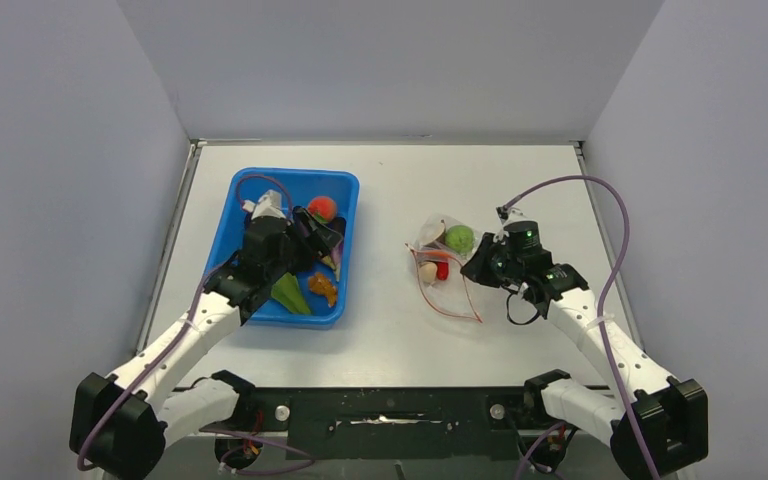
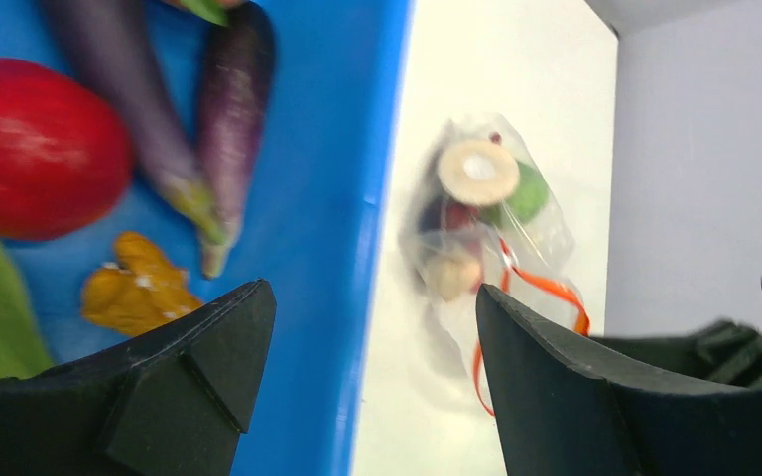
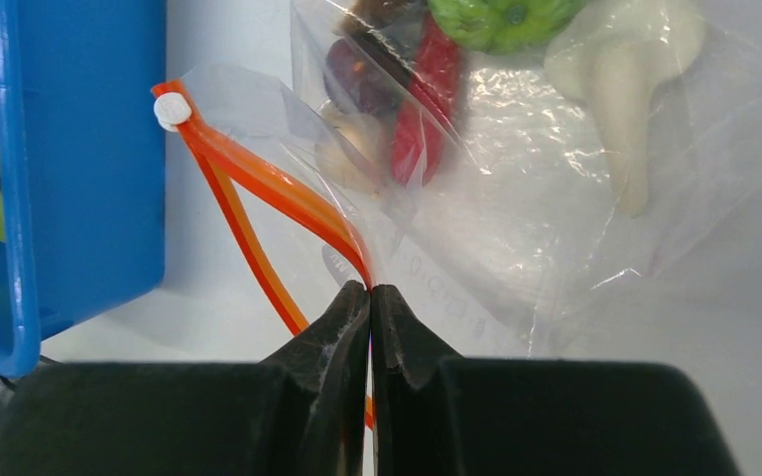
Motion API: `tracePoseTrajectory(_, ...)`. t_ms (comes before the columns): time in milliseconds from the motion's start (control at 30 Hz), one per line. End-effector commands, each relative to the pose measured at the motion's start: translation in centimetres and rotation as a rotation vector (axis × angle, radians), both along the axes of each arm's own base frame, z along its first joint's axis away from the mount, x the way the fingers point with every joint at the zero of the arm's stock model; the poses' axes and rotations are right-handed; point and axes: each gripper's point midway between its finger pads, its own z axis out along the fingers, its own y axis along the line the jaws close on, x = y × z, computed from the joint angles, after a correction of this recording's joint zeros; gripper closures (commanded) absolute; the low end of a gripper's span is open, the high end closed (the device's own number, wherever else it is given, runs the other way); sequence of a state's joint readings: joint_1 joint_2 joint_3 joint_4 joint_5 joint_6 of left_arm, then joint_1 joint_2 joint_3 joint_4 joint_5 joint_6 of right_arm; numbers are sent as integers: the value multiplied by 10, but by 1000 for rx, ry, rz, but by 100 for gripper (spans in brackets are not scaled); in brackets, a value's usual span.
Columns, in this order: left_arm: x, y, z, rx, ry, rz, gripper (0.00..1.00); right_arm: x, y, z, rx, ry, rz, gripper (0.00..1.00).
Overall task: Open the zip-top bag and remove the fake food
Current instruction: Place the fake fruit in the bin, then pick up the fake vegetable from the zipper food storage bag.
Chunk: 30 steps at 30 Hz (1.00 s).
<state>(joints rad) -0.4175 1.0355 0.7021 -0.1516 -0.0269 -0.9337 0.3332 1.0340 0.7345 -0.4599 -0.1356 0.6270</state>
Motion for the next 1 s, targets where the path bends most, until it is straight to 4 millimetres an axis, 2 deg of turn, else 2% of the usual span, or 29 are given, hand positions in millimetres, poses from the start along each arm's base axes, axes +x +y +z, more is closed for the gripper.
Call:
tracePoseTrajectory(0,2,-47,42,17,-117,-113,27,10,22,21,127,-61,32,97)
tracePoseTrajectory(67,-3,-71,48,8,-146,-155,27,9,35,26,152,-75,84,97)
tracePoseTrajectory(200,-19,-126,58,-22,-209,-259,29,9,41,28,147,-91,111,97)
tracePoseTrajectory(333,-35,-179,49,-45,-214,-383,32,8,38,24,130,-104,105,97)
tracePoseTrajectory(467,-47,-222,40,-118,-230,-438,48,3,43,23,154,-118,141,97)
tracePoseTrajectory(600,-41,-235,18,-129,-194,-386,51,3,32,26,123,-140,95,97)
tracePoseTrajectory(700,-38,-244,18,-167,-210,-379,54,3,33,29,126,-164,110,97)
tracePoseTrajectory(833,-31,-251,-13,-126,-132,-343,55,2,35,31,125,-155,121,98)
tracePoseTrajectory(900,-26,-252,-29,-104,-109,-323,51,2,37,36,140,-174,130,98)
tracePoseTrajectory(967,-21,-252,-44,-59,-77,-297,50,2,39,43,160,-196,137,98)
